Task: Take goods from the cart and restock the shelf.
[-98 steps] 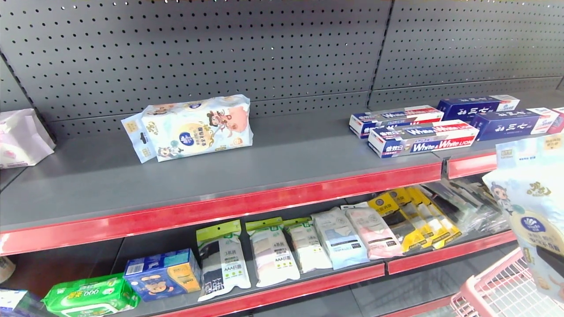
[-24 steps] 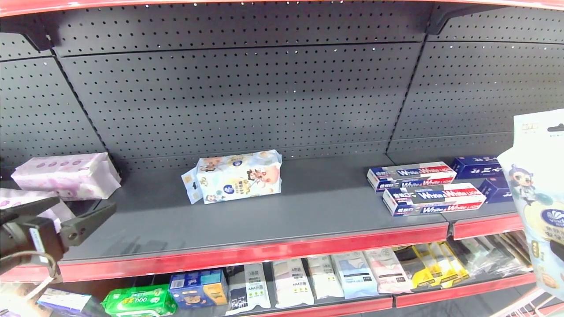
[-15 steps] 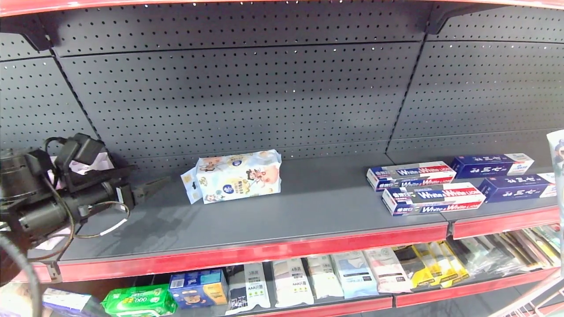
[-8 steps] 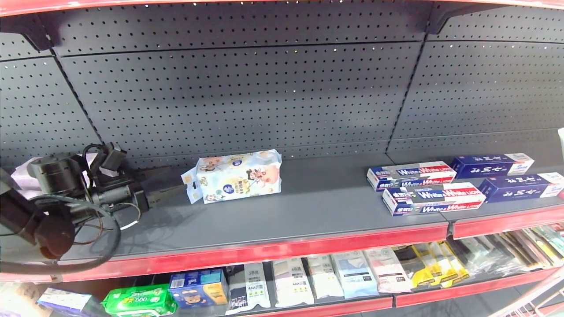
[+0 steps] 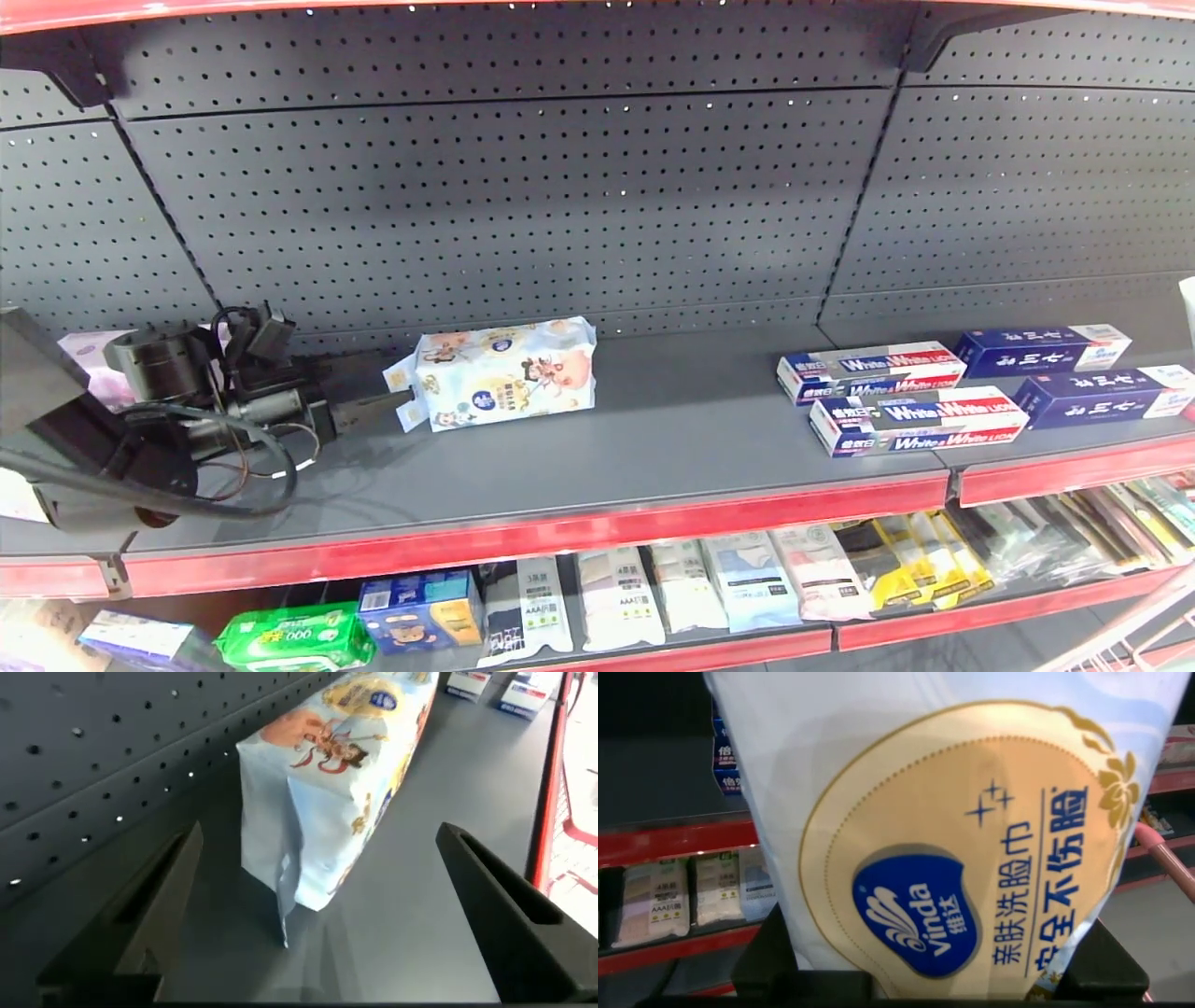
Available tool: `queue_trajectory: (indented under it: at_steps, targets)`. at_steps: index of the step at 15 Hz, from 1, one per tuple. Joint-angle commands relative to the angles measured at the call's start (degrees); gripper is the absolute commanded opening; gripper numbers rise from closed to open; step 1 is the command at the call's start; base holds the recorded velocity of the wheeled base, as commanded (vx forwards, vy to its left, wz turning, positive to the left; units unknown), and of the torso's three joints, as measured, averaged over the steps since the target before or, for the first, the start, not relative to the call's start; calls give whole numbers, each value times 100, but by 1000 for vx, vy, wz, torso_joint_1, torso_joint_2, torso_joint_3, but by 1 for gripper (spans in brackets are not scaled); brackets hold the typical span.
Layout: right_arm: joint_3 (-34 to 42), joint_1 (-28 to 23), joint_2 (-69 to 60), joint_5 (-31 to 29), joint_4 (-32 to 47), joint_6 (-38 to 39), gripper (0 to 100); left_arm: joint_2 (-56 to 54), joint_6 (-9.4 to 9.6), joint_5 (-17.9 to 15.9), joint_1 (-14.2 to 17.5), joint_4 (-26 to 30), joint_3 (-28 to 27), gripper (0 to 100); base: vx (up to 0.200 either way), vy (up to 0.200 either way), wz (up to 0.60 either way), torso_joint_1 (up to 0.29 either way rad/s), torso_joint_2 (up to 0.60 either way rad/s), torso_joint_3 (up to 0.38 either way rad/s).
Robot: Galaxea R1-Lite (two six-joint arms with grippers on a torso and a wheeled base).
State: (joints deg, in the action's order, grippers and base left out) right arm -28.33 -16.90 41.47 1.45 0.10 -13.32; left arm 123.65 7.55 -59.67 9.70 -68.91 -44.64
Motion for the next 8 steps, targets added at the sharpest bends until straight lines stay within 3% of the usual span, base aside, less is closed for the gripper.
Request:
queue_trajectory:
  at_steps: [1, 8]
  targets:
    - [12, 2, 10, 4, -1, -4, 0, 239, 1, -53, -74, -17, -159, 100, 0, 0, 0, 0, 0, 0]
    - [-6, 2, -34, -4, 122, -118, 0, 678, -25, -141, -241, -78, -774, 100, 0, 0, 0, 0, 0, 0]
